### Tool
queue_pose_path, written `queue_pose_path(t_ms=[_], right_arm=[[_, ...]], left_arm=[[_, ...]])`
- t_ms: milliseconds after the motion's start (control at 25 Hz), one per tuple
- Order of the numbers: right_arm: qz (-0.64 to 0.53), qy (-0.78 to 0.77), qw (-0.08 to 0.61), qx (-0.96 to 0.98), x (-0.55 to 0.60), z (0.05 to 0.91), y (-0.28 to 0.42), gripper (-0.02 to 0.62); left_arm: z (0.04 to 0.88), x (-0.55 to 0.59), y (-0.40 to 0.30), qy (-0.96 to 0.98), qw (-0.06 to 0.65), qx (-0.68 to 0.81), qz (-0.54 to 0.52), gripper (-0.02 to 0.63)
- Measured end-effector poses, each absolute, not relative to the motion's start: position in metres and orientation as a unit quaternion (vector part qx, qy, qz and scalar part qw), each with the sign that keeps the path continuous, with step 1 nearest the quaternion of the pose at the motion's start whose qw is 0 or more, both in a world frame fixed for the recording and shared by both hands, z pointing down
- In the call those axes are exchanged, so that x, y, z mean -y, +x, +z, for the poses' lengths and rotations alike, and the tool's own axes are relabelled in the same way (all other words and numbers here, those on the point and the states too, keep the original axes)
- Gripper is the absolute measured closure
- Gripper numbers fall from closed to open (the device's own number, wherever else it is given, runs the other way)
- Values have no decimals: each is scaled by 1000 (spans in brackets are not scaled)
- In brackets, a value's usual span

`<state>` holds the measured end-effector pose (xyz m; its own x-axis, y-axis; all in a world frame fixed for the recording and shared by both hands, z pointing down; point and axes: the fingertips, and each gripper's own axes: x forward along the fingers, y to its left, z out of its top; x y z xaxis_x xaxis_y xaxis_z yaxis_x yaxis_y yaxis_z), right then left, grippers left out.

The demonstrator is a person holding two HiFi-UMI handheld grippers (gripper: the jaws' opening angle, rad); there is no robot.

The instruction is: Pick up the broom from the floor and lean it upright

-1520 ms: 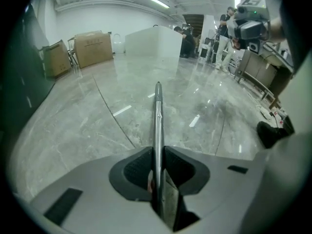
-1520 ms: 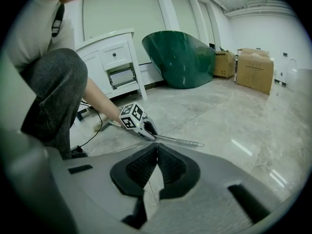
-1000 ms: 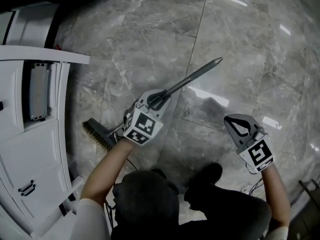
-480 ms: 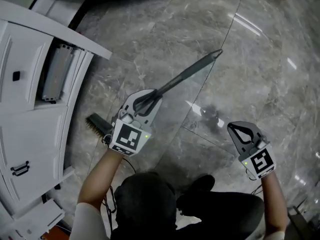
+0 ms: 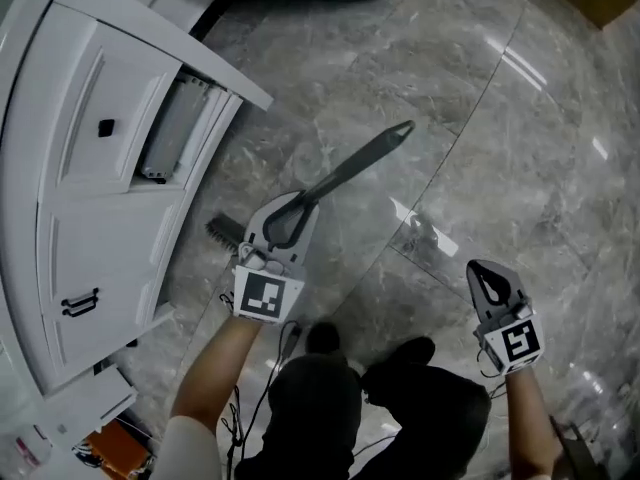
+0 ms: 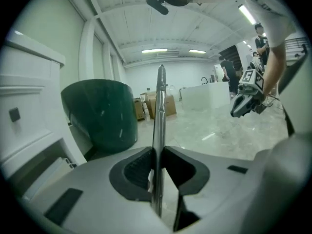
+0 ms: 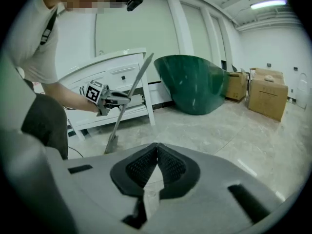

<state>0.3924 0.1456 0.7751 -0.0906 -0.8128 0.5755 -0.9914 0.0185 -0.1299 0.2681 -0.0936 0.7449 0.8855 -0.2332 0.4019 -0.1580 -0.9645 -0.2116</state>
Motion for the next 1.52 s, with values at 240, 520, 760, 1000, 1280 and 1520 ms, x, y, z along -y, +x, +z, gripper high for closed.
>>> queue_pose_path(t_ms=[240, 520, 760, 1000, 1280, 1520], right_arm=[[287, 668, 168, 666, -151, 726, 349, 594], [291, 643, 169, 688, -129, 642, 283, 594], [294, 622, 165, 707, -100, 586, 235, 594], [284, 584, 184, 737, -67, 546, 175, 594], [276, 533, 199, 775, -36, 519, 117, 594], [268, 482, 220, 805, -8, 508, 67, 594]], left_arm=[[705, 103, 220, -958, 81, -147, -233, 532], [648, 129, 157, -950, 48, -196, -238, 537], [600, 163, 92, -936, 14, -272, -225, 540], [574, 161, 30, -923, -21, -313, -222, 538], [564, 149, -43, -891, -79, -384, -227, 538], [576, 132, -116, -852, -122, -443, -253, 538]])
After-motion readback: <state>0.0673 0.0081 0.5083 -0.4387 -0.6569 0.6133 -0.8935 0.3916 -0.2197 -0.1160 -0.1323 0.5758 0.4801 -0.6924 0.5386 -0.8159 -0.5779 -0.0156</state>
